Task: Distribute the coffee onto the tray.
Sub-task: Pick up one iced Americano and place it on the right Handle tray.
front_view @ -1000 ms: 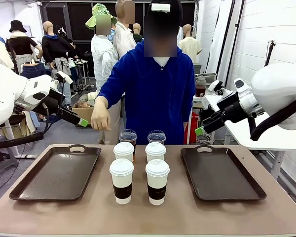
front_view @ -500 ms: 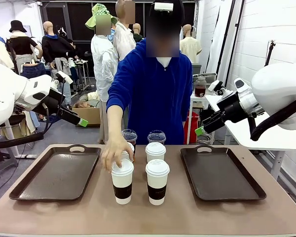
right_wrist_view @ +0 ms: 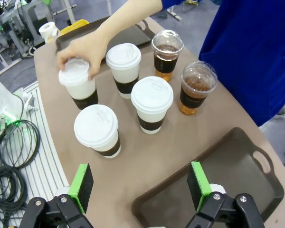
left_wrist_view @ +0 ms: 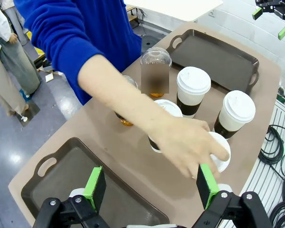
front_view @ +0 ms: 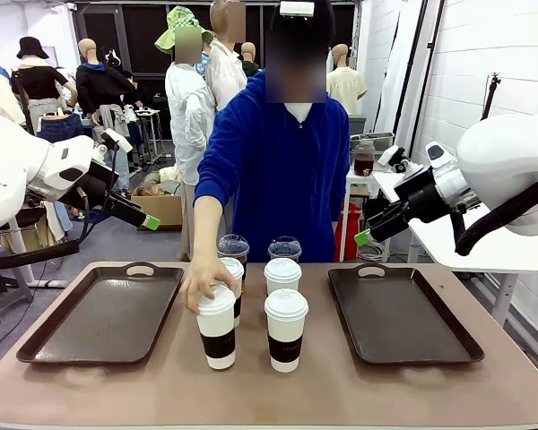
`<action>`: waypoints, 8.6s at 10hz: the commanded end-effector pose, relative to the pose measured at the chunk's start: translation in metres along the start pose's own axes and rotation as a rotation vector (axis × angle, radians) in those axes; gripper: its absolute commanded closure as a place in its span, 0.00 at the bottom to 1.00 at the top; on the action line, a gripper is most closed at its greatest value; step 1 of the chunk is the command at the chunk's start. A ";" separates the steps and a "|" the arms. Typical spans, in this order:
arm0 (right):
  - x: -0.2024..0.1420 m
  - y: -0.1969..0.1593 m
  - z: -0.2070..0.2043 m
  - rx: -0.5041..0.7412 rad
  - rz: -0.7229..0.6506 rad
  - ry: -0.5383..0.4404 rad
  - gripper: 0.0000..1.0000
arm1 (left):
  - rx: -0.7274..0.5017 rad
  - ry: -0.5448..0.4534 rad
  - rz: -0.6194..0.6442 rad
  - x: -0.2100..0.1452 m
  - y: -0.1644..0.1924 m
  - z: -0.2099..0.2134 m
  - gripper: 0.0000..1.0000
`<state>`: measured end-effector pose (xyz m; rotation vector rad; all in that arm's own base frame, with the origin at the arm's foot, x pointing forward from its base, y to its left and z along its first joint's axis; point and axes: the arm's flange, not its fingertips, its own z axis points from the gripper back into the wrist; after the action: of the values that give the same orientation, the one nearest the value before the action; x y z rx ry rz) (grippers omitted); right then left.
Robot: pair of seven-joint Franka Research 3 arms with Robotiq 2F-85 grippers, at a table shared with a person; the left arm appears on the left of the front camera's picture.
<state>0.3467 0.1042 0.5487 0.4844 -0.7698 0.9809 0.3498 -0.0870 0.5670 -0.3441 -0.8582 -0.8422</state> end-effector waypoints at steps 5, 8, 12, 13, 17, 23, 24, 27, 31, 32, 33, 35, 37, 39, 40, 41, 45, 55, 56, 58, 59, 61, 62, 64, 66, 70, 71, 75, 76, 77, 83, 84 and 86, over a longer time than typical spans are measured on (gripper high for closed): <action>0.000 0.000 0.000 0.000 0.000 0.000 0.00 | -0.002 -0.004 0.002 0.000 0.001 0.001 0.00; 0.019 -0.028 0.005 -0.058 0.002 0.072 0.00 | -0.002 -0.004 0.002 0.000 0.001 0.001 0.00; 0.058 -0.101 0.001 0.000 0.071 0.219 0.00 | -0.002 -0.004 0.002 0.000 0.001 0.001 0.00; 0.065 -0.118 -0.003 0.002 0.102 0.258 0.00 | -0.002 -0.004 0.002 0.000 0.001 0.001 0.00; 0.079 -0.186 -0.031 0.081 0.235 0.322 0.00 | -0.002 -0.004 0.002 0.000 0.001 0.001 0.00; 0.043 -0.232 -0.086 0.226 0.265 0.319 0.00 | -0.002 -0.004 0.002 0.000 0.001 0.001 0.00; 0.038 -0.233 -0.088 0.238 0.248 0.320 0.00 | -0.002 -0.004 0.002 0.000 0.001 0.001 0.00; 0.035 -0.228 -0.091 0.206 0.243 0.350 0.00 | -0.002 -0.004 0.002 0.000 0.001 0.001 0.00; 0.035 -0.228 -0.091 0.209 0.241 0.349 0.00 | -0.002 -0.004 0.002 0.000 0.001 0.001 0.00; 0.034 -0.238 -0.097 0.191 0.298 0.269 0.00 | -0.002 -0.004 0.002 0.000 0.001 0.001 0.00; 0.031 -0.253 -0.108 0.256 0.327 0.215 0.00 | -0.002 -0.004 0.002 0.000 0.001 0.001 0.00; 0.018 -0.277 -0.128 0.306 0.336 0.169 0.00 | -0.002 -0.004 0.002 0.000 0.001 0.001 0.00; 0.000 -0.298 -0.150 0.369 0.344 0.103 0.00 | -0.002 -0.004 0.002 0.000 0.001 0.001 0.00; -0.023 -0.309 -0.172 0.419 0.317 -0.011 0.00 | -0.002 -0.004 0.002 0.000 0.001 0.001 0.00; -0.034 -0.313 -0.182 0.456 0.290 -0.057 0.00 | -0.002 -0.004 0.002 0.000 0.001 0.001 0.00; -0.046 -0.316 -0.192 0.478 0.274 -0.093 0.00 | -0.002 -0.004 0.002 0.000 0.001 0.001 0.00; -0.083 -0.330 -0.229 0.496 0.197 -0.242 0.00 | -0.002 -0.004 0.002 0.000 0.001 0.001 0.00; -0.057 -0.307 -0.314 0.593 0.167 -0.349 0.00 | -0.002 -0.004 0.002 0.000 0.001 0.001 0.00; -0.054 -0.305 -0.318 0.601 0.167 -0.342 0.00 | -0.002 -0.004 0.002 0.000 0.001 0.001 0.00; -0.050 -0.305 -0.316 0.598 0.171 -0.341 0.00 | -0.002 -0.004 0.002 0.000 0.001 0.001 0.00; -0.051 -0.307 -0.311 0.594 0.167 -0.345 0.00 | -0.002 -0.004 0.002 0.000 0.001 0.001 0.00; -0.061 -0.313 -0.299 0.580 0.149 -0.352 0.00 | -0.002 -0.004 0.002 0.000 0.001 0.001 0.00; -0.069 -0.317 -0.293 0.574 0.138 -0.348 0.00 | -0.002 -0.004 0.002 0.000 0.001 0.001 0.00; -0.087 -0.324 -0.275 0.572 0.129 -0.335 0.00 | -0.002 -0.004 0.002 0.000 0.001 0.001 0.00; -0.104 -0.330 -0.261 0.574 0.117 -0.329 0.00 | -0.002 -0.004 0.002 0.000 0.001 0.001 0.00; -0.128 -0.332 -0.246 0.560 0.138 -0.327 0.00 | -0.002 -0.004 0.002 0.000 0.001 0.001 0.00; -0.131 -0.332 -0.244 0.552 0.142 -0.332 0.00 | -0.002 -0.004 0.002 0.000 0.001 0.001 0.00; -0.127 -0.334 -0.242 0.562 0.145 -0.305 0.00 | -0.002 -0.004 0.002 0.000 0.001 0.001 0.00; -0.132 -0.340 -0.247 0.557 0.116 -0.331 0.00 | -0.002 -0.004 0.002 0.000 0.001 0.001 0.00; -0.132 -0.340 -0.247 0.557 0.116 -0.331 0.00 | -0.002 -0.004 0.002 0.000 0.001 0.001 0.00; -0.132 -0.340 -0.247 0.557 0.116 -0.331 0.00 | -0.002 -0.004 0.002 0.000 0.001 0.001 0.00; -0.132 -0.340 -0.247 0.557 0.116 -0.331 0.00 | -0.002 -0.004 0.002 0.000 0.001 0.001 0.00; -0.131 -0.334 -0.251 0.541 0.112 -0.349 0.00 | -0.002 -0.004 0.002 0.000 0.001 0.001 0.00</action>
<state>0.6878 0.0336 0.2774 1.1187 -0.8194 1.2416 0.3494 -0.0873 0.5677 -0.3413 -0.8594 -0.8431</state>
